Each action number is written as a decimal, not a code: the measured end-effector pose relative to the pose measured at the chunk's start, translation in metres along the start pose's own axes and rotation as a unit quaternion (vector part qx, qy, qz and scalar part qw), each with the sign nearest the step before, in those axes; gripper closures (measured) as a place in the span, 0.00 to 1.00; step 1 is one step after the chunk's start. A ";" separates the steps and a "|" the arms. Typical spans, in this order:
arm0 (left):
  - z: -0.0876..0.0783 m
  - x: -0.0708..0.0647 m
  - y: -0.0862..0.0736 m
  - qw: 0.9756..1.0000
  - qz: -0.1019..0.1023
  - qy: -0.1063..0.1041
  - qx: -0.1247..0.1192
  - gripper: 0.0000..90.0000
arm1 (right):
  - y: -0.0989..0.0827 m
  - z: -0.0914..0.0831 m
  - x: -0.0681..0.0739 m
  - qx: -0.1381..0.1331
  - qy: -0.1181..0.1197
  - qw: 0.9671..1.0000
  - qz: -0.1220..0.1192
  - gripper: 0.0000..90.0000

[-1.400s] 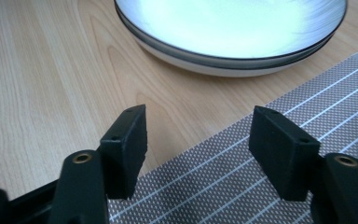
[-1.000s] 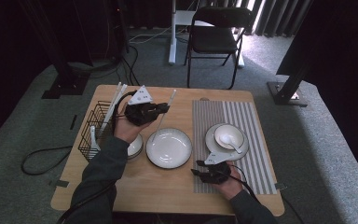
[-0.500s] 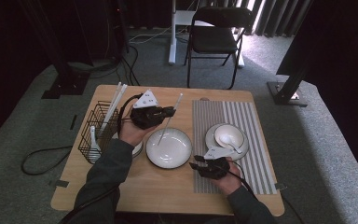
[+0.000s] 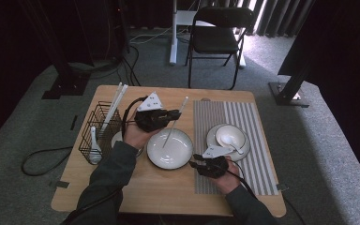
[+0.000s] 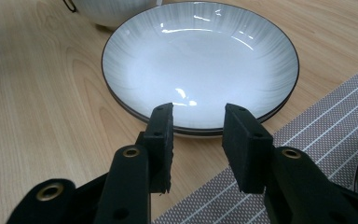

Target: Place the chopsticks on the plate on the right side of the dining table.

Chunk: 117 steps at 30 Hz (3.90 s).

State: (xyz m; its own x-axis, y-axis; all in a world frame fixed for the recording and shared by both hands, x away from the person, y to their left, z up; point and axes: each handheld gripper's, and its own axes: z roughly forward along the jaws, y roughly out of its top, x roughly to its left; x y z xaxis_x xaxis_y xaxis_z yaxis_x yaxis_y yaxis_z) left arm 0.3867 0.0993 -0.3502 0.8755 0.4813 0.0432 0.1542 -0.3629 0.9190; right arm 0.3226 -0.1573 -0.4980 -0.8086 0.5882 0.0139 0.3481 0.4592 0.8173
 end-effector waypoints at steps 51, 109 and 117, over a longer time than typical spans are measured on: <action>0.028 -0.024 -0.012 0.994 -0.034 -0.085 -0.057 0.94 | 0.022 0.021 -0.001 -0.045 0.044 0.996 0.065 0.94; 0.056 -0.024 -0.073 0.998 -0.043 -0.047 0.005 0.95 | 0.015 0.016 0.008 -0.008 -0.022 1.000 0.014 0.70; 0.058 -0.019 -0.073 0.998 -0.042 -0.044 0.007 0.95 | 0.008 0.013 0.008 -0.003 -0.027 1.000 0.007 0.61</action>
State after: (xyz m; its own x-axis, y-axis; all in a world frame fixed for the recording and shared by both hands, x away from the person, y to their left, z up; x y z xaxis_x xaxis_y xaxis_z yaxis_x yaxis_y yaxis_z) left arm 0.3853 0.0703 -0.4410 0.8962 0.4382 -0.0694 0.2348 -0.3357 0.9122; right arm 0.3250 -0.1402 -0.4985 -0.7762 0.6304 -0.0057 0.3570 0.4470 0.8202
